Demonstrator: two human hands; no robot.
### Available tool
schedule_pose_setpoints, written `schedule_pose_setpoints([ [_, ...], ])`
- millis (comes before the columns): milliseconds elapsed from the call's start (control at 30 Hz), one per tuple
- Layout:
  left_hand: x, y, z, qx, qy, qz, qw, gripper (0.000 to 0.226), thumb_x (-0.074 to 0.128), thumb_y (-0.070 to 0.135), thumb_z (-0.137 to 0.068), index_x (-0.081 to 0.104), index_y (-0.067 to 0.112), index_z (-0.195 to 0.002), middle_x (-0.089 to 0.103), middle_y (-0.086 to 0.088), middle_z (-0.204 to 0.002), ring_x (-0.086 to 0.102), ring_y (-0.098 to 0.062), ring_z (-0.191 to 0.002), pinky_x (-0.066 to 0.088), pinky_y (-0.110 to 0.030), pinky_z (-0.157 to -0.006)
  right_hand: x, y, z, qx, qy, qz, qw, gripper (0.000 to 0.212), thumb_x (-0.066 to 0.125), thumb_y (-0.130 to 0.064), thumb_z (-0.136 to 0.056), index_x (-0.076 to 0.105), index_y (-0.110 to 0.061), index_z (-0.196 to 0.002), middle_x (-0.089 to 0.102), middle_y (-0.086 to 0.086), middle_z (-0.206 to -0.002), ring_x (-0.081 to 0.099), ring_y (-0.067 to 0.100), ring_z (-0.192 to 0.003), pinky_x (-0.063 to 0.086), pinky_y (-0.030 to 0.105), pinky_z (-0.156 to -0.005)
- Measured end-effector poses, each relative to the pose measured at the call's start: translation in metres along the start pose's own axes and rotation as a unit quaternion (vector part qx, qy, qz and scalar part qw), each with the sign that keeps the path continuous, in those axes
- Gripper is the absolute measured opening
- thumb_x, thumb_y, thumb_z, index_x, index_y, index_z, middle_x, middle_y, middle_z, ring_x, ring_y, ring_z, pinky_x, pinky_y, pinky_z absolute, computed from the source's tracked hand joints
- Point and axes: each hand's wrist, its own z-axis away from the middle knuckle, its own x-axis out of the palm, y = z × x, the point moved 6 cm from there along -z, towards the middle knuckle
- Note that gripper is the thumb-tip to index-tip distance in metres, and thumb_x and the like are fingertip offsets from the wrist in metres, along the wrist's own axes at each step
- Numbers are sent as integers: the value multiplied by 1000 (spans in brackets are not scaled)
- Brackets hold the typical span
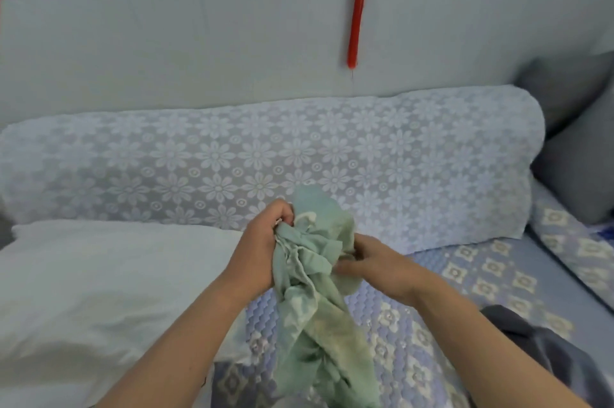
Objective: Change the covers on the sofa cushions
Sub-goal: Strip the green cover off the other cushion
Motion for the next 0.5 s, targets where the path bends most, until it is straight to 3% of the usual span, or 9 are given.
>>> schedule_pose_setpoints([
  [67, -12, -5, 6, -25, -19, -29, 999, 25, 49, 12, -93, 55, 35, -87, 57, 8, -84, 54, -6, -76, 45, -23, -71, -18, -12, -4, -35, 122, -20, 992, 17, 59, -16, -100, 74, -15, -110, 76, 4, -107, 71, 24, -105, 54, 40, -95],
  [167, -44, -13, 20, -5, 47, -108, 993, 26, 61, 8, -81, 61, 31, -93, 66, 17, -107, 63, -4, -101, 49, -21, -88, -58, -42, 6, -88, 280, -190, 937, 20, 55, -10, -99, 76, -12, -97, 77, 10, -97, 72, 27, -94, 54, 36, -84],
  [233, -71, -25, 26, -10, 113, -179, 977, 30, 61, 4, -80, 63, 29, -95, 66, 16, -105, 63, -5, -99, 51, -23, -81, -71, -68, 14, -128, 275, -241, 922, 20, 54, -11, -99, 74, -13, -98, 76, 9, -95, 72, 20, -87, 58, 31, -76],
  [333, -96, -66, 27, -181, 116, -175, 961, 32, 57, -1, -93, 64, 27, -108, 65, 3, -117, 64, -13, -98, 50, -26, -73, -58, -95, 23, -127, 217, -224, 942, 16, 57, -17, -97, 71, -11, -103, 74, 9, -97, 71, 18, -86, 59, 28, -75],
  [400, -95, -84, 33, -288, 112, -146, 940, 31, 61, 8, -95, 59, 23, -123, 57, -7, -132, 62, -21, -103, 49, -31, -77, -46, -103, 27, -119, 200, -238, 943, 18, 55, -17, -98, 70, -9, -103, 73, 11, -98, 70, 21, -88, 59, 30, -77],
  [433, -92, -85, 36, -310, 99, -181, 928, 43, 64, 10, -93, 54, 24, -132, 48, -10, -140, 59, -25, -109, 48, -32, -82, -41, -104, 28, -116, 201, -250, 940, 19, 53, -16, -100, 70, -8, -104, 73, 13, -100, 70, 23, -91, 60, 32, -80],
  [500, -74, -69, 43, -269, 45, -270, 923, 64, 67, 9, -89, 43, 30, -144, 32, -6, -149, 49, -24, -125, 46, -27, -94, -34, -105, 32, -102, 203, -250, 941, 22, 50, -14, -101, 70, -5, -109, 72, 19, -109, 70, 27, -98, 58, 38, -89],
])
